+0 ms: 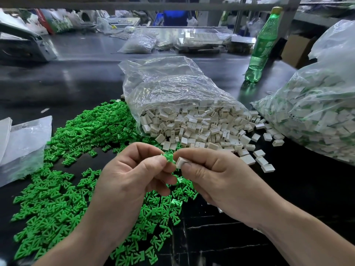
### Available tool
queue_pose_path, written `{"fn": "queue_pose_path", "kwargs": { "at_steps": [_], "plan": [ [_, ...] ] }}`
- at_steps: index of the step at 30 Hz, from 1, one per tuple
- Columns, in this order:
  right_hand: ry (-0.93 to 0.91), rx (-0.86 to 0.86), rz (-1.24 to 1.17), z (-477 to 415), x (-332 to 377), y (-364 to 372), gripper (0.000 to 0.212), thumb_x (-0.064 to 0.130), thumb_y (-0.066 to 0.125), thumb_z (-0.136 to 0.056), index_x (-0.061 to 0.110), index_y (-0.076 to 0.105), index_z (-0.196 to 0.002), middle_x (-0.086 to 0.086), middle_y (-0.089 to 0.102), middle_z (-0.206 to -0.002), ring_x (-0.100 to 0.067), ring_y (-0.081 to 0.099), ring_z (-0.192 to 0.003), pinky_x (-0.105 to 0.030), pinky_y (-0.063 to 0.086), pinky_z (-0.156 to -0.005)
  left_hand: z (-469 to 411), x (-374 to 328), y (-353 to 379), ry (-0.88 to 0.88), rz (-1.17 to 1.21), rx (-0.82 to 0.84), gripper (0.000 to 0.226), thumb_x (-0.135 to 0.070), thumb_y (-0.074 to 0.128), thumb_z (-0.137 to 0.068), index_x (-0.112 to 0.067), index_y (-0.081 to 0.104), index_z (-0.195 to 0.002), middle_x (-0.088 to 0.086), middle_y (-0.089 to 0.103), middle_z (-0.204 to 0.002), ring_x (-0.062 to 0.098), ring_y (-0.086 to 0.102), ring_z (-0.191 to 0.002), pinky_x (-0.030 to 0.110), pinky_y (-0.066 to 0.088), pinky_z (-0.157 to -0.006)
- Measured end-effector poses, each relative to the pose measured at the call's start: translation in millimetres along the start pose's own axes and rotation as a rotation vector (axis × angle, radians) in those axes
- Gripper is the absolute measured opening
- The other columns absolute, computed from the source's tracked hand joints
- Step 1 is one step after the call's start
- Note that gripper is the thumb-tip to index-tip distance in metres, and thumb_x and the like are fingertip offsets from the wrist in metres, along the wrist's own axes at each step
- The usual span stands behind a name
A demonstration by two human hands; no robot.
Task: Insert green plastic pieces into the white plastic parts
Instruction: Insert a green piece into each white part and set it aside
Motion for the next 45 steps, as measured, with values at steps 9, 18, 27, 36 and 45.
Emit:
{"fn": "queue_pose_path", "kwargs": {
  "at_steps": [9,18,27,36,45],
  "plan": [
    [0.052,0.014,-0.197,-0.4,3.1,0.3,0.022,0.040,0.067,-0.087,0.020,0.074,-0.093,0.002,0.062,-0.069,-0.006,0.043,-0.045,-0.017,0.032,-0.039,1.7,1.8,1.2,0.019,-0.126,0.033,0.023,-0.040,0.070,-0.076,-0.018,0.071,-0.086,0.012,0.071,-0.079,0.021,0.066,-0.065,0.026,0.051,-0.053],
    [0.048,0.058,0.161,1.6,3.4,-4.0,0.022,0.040,0.060,-0.100,0.024,0.066,-0.086,0.008,0.057,-0.066,-0.005,0.045,-0.051,-0.024,0.039,-0.046,2.0,0.8,3.5,-0.158,-0.131,0.176,0.018,-0.032,0.065,-0.088,-0.017,0.069,-0.079,0.013,0.070,-0.077,0.031,0.070,-0.067,0.032,0.056,-0.057],
    [0.050,0.009,0.051,3.8,-0.6,3.8,0.023,0.044,0.058,-0.098,0.025,0.067,-0.088,0.012,0.056,-0.064,-0.001,0.044,-0.047,-0.015,0.034,-0.043,1.3,3.4,3.4,-0.125,-0.114,0.164,0.018,-0.034,0.068,-0.082,-0.017,0.068,-0.081,0.015,0.069,-0.077,0.031,0.067,-0.064,0.034,0.055,-0.057],
    [0.196,0.147,-0.122,10.2,3.7,28.7,0.019,0.034,0.061,-0.100,0.031,0.069,-0.082,0.011,0.061,-0.064,0.001,0.049,-0.045,-0.013,0.036,-0.040,4.0,3.2,8.5,-0.029,-0.096,0.099,0.070,-0.075,0.040,-0.084,-0.015,0.072,-0.101,0.014,0.072,-0.103,0.031,0.068,-0.101,0.046,0.054,-0.087],
    [0.082,0.081,-0.080,16.1,6.1,58.2,0.015,0.032,0.056,-0.101,0.030,0.067,-0.110,0.002,0.073,-0.102,-0.010,0.072,-0.098,-0.039,0.060,-0.086,13.4,-4.5,33.1,-0.094,0.203,-0.022,0.069,-0.060,0.042,-0.090,-0.003,0.070,-0.061,0.031,0.071,-0.085,0.044,0.071,-0.084,0.034,0.059,-0.068]
  ]
}}
Point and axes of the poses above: each hand's wrist, its own z-axis away from the middle knuckle, its own y-axis out of the palm, x = y × z, the point moved 3 cm from there along -z, towards the middle knuckle
